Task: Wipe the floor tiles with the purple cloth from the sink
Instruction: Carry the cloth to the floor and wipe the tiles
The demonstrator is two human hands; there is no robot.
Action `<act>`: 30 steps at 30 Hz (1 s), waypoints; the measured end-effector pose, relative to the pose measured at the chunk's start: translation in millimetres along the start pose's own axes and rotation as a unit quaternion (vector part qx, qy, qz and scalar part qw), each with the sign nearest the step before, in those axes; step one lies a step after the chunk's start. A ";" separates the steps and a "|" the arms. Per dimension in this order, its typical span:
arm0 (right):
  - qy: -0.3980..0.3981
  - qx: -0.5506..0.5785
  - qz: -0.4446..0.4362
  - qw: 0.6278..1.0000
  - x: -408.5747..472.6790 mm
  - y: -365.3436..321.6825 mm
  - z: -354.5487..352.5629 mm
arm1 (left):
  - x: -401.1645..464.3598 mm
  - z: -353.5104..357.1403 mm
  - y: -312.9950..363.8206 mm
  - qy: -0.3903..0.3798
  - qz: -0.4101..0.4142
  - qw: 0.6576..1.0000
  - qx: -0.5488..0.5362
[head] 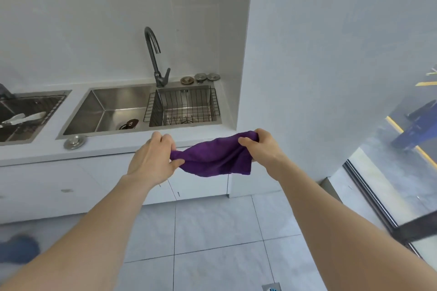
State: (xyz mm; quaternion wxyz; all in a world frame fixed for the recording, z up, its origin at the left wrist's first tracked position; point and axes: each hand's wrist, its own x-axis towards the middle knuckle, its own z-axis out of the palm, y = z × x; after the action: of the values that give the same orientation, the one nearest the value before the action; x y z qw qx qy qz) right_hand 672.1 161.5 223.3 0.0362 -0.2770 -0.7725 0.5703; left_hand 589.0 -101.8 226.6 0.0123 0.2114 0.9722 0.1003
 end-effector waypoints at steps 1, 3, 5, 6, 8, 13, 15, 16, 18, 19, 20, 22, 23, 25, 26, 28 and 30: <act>0.003 -0.015 0.002 1.000 -3.8 9.2 1.7 | -5.2 7.7 -1.1 0.006 -0.007 1.000 -0.006; 0.014 -0.054 0.002 0.998 -10.6 26.5 6.3 | -15.3 23.2 -5.4 -0.005 -0.014 1.000 -0.027; 0.019 -0.081 0.000 0.997 -17.6 44.1 13.0 | -25.0 39.5 -12.3 -0.031 -0.011 0.998 -0.047; 0.019 -0.094 0.001 0.995 -20.9 53.3 18.3 | -29.7 48.5 -17.1 -0.043 -0.007 0.998 -0.051; 0.024 -0.117 0.004 0.993 -26.0 71.0 31.6 | -36.8 67.2 -28.0 -0.061 0.001 0.996 -0.067; 0.050 -0.167 0.049 0.983 -35.4 123.4 76.8 | -49.1 119.3 -60.7 -0.130 -0.025 0.981 -0.141; 0.047 -0.184 0.067 0.980 -40.6 148.7 99.1 | -55.5 143.5 -76.1 -0.148 -0.059 0.968 -0.195; 0.044 -0.194 0.075 0.977 -42.5 162.9 112.4 | -58.9 157.1 -85.8 -0.155 -0.077 0.960 -0.221; 0.047 -0.212 0.086 0.972 -45.1 192.8 139.6 | -65.0 187.8 -107.0 -0.168 -0.100 0.948 -0.250; 0.051 -0.218 0.091 0.970 -46.9 208.7 152.4 | -69.5 205.0 -118.0 -0.176 -0.109 0.943 -0.259; 0.056 -0.222 0.094 0.969 -48.8 222.6 162.5 | -73.6 220.1 -127.1 -0.185 -0.117 0.939 -0.267; 0.064 -0.231 0.108 0.965 -50.1 254.6 187.2 | -81.8 256.6 -147.9 -0.208 -0.126 0.930 -0.275; 0.064 -0.234 0.116 0.963 -50.7 269.9 198.8 | -86.1 274.8 -157.0 -0.218 -0.127 0.927 -0.276; 0.063 -0.232 0.128 0.962 -52.3 298.9 218.5 | -95.2 309.1 -172.6 -0.229 -0.131 0.923 -0.279; 0.063 -0.230 0.135 0.962 -52.7 315.1 228.6 | -100.7 327.1 -179.6 -0.234 -0.137 0.921 -0.281; 0.061 -0.235 0.148 0.959 -52.4 349.0 248.0 | -112.5 365.4 -191.9 -0.244 -0.147 0.916 -0.282; 0.056 -0.239 0.163 0.956 -52.2 386.2 265.0 | -125.6 404.8 -202.3 -0.255 -0.159 0.911 -0.283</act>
State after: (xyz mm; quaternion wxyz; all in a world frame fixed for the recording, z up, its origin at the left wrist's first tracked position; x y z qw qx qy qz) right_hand 766.9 -15.4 -203.1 -0.0812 -0.4312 -0.8273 0.3508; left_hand 647.6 -257.1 -212.8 0.3345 0.0595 0.8878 0.3105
